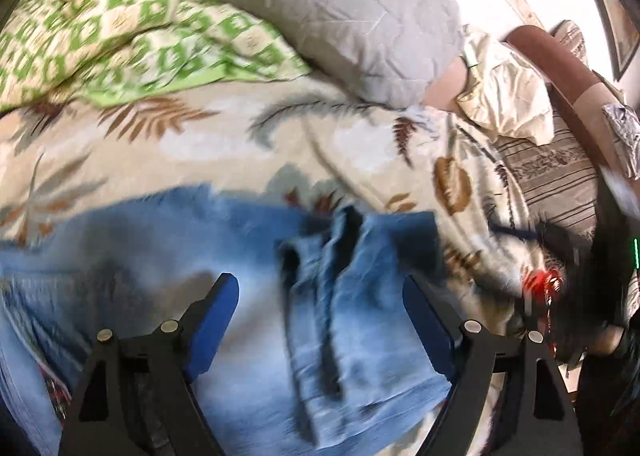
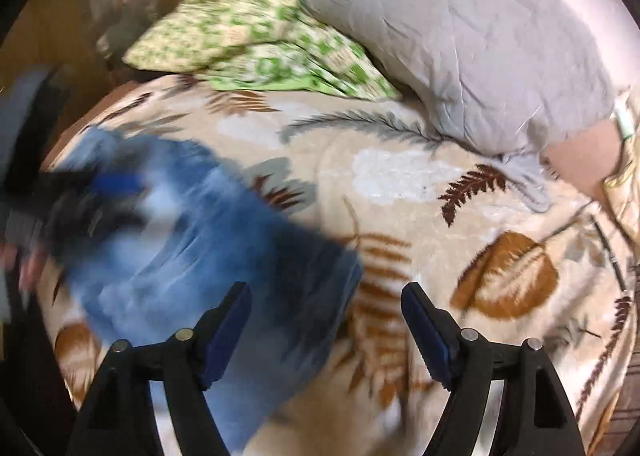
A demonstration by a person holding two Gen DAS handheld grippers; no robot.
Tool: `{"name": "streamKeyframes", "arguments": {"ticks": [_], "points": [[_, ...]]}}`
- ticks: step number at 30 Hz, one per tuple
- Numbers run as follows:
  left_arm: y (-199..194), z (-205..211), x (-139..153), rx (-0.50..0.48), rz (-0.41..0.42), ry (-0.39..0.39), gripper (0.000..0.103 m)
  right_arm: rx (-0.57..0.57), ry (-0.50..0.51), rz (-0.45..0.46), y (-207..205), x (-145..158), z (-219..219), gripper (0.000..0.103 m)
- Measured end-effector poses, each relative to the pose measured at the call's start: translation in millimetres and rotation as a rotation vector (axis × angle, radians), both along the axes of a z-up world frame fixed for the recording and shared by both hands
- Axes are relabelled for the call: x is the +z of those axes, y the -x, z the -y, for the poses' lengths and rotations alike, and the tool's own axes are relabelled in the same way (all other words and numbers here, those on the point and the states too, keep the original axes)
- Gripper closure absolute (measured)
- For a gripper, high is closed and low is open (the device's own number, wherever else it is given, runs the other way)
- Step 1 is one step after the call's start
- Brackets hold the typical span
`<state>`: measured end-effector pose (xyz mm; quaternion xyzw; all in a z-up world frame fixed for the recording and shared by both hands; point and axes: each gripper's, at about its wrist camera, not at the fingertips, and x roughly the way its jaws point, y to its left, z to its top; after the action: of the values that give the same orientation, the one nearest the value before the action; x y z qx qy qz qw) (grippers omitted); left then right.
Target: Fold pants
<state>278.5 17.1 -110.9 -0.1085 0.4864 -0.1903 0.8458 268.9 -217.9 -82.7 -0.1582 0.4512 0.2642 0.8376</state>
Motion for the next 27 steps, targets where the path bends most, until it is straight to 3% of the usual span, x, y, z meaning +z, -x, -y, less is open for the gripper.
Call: {"name": "streamKeyframes", "arguments": {"ticks": [5,9,11,12,13,14,17,19,23,27], "points": [[-32,34,-8,-0.011,-0.079,-0.058,0.018,0.128,0.089,0.038,64,-15,-17,0.023],[-45,47,-28,0.016,-0.158,-0.072,0.018,0.121,0.153,0.042,83,-43,-34,0.023],[-51,56,-39,0.015,-0.182,-0.128,0.018,0.115,0.154,0.048,87,-52,-43,0.023],[-51,56,-43,0.01,-0.186,-0.149,0.022,0.107,0.159,0.055,87,-56,-47,0.023],[-50,59,-46,0.007,-0.18,-0.194,0.033,0.102,0.165,0.061,87,-60,-50,0.023],[-48,61,-48,0.006,-0.168,-0.244,0.038,0.091,0.164,0.066,85,-63,-52,0.026],[-47,60,-46,-0.005,-0.159,-0.283,0.057,0.058,0.097,0.026,78,-68,-49,0.039],[-47,54,-44,-0.011,-0.162,-0.296,0.084,0.056,0.098,0.036,78,-69,-49,0.049],[-45,42,-48,-0.028,-0.171,-0.254,0.087,0.073,0.143,0.058,87,-71,-55,0.06],[-46,41,-48,-0.019,-0.17,-0.245,0.086,0.09,0.178,0.082,96,-74,-53,0.06]]}}
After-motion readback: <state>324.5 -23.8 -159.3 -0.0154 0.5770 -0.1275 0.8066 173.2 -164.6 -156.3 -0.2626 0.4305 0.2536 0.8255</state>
